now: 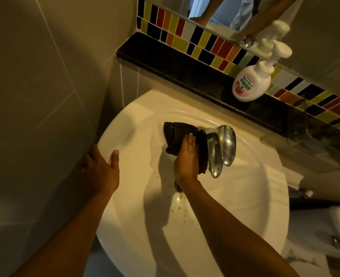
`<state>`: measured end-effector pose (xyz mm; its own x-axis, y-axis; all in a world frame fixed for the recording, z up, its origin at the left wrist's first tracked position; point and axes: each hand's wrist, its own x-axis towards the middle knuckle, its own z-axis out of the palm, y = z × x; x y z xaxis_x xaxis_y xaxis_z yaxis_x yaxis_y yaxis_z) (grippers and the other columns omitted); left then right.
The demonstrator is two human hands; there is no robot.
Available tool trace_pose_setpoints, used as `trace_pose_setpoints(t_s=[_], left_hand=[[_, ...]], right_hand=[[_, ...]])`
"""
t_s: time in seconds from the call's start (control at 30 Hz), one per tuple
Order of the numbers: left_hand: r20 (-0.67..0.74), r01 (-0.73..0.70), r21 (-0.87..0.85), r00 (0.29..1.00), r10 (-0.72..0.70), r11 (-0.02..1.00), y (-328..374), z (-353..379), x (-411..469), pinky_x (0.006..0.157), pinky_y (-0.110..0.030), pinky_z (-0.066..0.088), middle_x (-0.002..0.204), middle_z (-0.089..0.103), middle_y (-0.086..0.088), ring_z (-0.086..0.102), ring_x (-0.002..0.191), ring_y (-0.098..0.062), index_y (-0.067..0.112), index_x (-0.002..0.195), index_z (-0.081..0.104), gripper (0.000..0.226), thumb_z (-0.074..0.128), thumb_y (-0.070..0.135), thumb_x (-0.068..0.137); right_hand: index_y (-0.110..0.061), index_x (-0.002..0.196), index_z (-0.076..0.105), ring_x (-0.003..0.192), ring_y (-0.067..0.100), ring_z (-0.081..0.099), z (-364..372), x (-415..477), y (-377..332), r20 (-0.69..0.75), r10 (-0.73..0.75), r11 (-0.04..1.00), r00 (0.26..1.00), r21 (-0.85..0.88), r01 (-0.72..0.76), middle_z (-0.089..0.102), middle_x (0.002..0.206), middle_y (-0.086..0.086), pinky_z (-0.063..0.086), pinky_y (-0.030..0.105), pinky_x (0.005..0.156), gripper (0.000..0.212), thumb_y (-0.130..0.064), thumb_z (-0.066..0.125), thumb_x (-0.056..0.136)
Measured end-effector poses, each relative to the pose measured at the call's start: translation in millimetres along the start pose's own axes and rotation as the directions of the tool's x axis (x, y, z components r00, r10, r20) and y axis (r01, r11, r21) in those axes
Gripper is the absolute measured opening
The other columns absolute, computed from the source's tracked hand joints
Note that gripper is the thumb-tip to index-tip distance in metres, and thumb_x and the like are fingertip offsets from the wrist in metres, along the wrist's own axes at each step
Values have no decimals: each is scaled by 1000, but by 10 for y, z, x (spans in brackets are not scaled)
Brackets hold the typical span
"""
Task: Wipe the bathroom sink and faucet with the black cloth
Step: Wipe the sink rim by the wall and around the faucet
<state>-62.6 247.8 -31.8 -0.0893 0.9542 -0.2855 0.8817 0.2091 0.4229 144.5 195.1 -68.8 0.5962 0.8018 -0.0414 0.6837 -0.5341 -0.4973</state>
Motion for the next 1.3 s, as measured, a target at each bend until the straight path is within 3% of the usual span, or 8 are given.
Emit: trace_pose_setpoints(t_s=[0.23, 0.43, 0.73, 0.83, 0.93, 1.0, 1.1, 1.3], left_hand=[[-2, 12, -45, 1000, -12, 999, -12, 37, 33, 99, -61, 39, 148, 33, -23, 41, 126, -48, 13, 148, 19, 75, 34, 59, 92], [-22, 2, -51, 1000, -3, 999, -43, 62, 50, 99, -59, 39, 148, 33, -22, 41, 127, -48, 13, 148, 20, 74, 34, 59, 92], [-35, 2, -35, 999, -3, 999, -69, 80, 76, 91, -59, 47, 142, 40, -24, 49, 119, -48, 11, 145, 25, 74, 35, 60, 90], [-41, -3, -38, 999, 2, 999, -58, 68, 62, 91, -59, 48, 142, 40, -25, 49, 119, -49, 11, 145, 25, 76, 34, 62, 89], [-51, -2, -24, 999, 1, 1000, -44, 52, 46, 91, -61, 47, 142, 41, -24, 49, 118, -49, 12, 145, 25, 77, 32, 64, 88], [-61, -1, 3, 998, 1, 1000, -32, 48, 39, 92, -61, 46, 142, 40, -24, 49, 119, -49, 13, 145, 25, 77, 31, 64, 88], [-54, 6, 7, 999, -6, 1000, -13, 43, 31, 91, -61, 46, 142, 40, -24, 49, 118, -49, 12, 145, 25, 79, 29, 66, 87], [-56, 22, -12, 998, -22, 1000, 19, 32, 23, 93, -60, 44, 144, 38, -25, 46, 120, -50, 10, 146, 27, 75, 36, 59, 89]], right_hand=[[-2, 149, -6, 148, 32, -4, 47, 601, -527, -75, 336, 938, 939, 115, -327, -8, 160, 18, -4, 36, 114, 103, -13, 70, 81], [0, 148, -13, 146, 33, -13, -53, 967, -724, -109, 511, 836, 853, 296, -463, -16, 158, 20, -6, 37, 116, 91, -23, 55, 91], [-3, 150, -7, 147, 32, -12, -163, 1187, -692, -253, 519, 842, 817, 317, -437, -14, 159, 17, -7, 39, 117, 67, -22, 34, 101], [-8, 150, -9, 145, 38, -17, -258, 1131, -715, -15, 429, 899, 903, 105, -425, -19, 157, 22, -6, 48, 116, 91, -28, 57, 92], [-17, 151, -4, 144, 47, -3, -500, 1109, -623, 285, 369, 900, 885, -348, -263, -10, 155, 29, 11, 61, 115, 113, -39, 77, 75], [-18, 147, 25, 133, 42, 36, -699, 1164, -568, 334, 248, 864, 909, -500, -52, 31, 145, 25, 35, 53, 109, 88, -32, 76, 76], [-19, 123, 54, 98, 27, 56, -957, 1307, -498, 379, 12, 776, 925, -587, 231, 58, 110, 10, 44, 38, 88, 43, -27, 67, 83], [-19, 120, 56, 77, 18, 56, -1305, 1591, -98, 505, -30, 749, 863, -561, 354, 57, 85, 0, 45, 32, 74, 32, -30, 59, 89]])
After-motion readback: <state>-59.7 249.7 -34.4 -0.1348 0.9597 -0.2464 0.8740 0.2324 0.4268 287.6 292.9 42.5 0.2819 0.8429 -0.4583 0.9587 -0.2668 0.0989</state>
